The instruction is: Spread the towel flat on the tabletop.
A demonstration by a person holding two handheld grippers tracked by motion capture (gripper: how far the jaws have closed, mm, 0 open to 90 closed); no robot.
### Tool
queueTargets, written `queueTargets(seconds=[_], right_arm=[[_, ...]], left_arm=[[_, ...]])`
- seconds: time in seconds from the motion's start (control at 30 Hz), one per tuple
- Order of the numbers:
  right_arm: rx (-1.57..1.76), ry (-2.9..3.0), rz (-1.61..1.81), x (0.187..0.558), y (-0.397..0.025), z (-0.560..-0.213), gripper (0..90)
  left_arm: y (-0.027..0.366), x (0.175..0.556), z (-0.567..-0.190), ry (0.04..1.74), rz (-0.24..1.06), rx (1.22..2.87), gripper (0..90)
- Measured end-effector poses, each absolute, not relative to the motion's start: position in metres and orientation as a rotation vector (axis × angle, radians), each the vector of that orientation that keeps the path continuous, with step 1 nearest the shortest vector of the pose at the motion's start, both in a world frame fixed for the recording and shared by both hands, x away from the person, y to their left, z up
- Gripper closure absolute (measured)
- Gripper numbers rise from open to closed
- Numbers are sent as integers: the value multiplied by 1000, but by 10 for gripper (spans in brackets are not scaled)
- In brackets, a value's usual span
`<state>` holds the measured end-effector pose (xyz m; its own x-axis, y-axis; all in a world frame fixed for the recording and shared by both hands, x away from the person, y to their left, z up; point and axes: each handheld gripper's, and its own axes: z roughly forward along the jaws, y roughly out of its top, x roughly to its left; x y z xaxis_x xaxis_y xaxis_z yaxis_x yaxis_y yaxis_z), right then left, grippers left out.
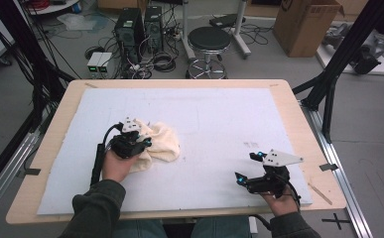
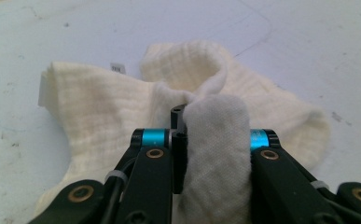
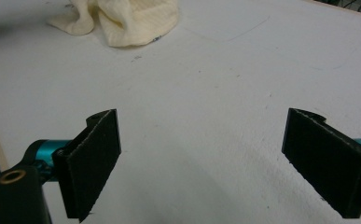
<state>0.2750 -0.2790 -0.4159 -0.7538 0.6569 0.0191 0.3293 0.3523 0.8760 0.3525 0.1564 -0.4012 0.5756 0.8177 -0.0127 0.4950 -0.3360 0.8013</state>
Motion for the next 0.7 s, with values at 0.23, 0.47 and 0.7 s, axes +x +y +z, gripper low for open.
queueTargets(seconds=[0.23,0.47,0.7], right_arm=[[862,2282,1366,276,-280,-415,110],[861,2282,1365,276,-279,-415,110],[861,2281,1373,276,-280,-415,110]], left_arm=[[141,347,-379,977,466,1963,791],[121,343,-366,938,407,1936,791],[99,343,-362,905,339,1920,791]])
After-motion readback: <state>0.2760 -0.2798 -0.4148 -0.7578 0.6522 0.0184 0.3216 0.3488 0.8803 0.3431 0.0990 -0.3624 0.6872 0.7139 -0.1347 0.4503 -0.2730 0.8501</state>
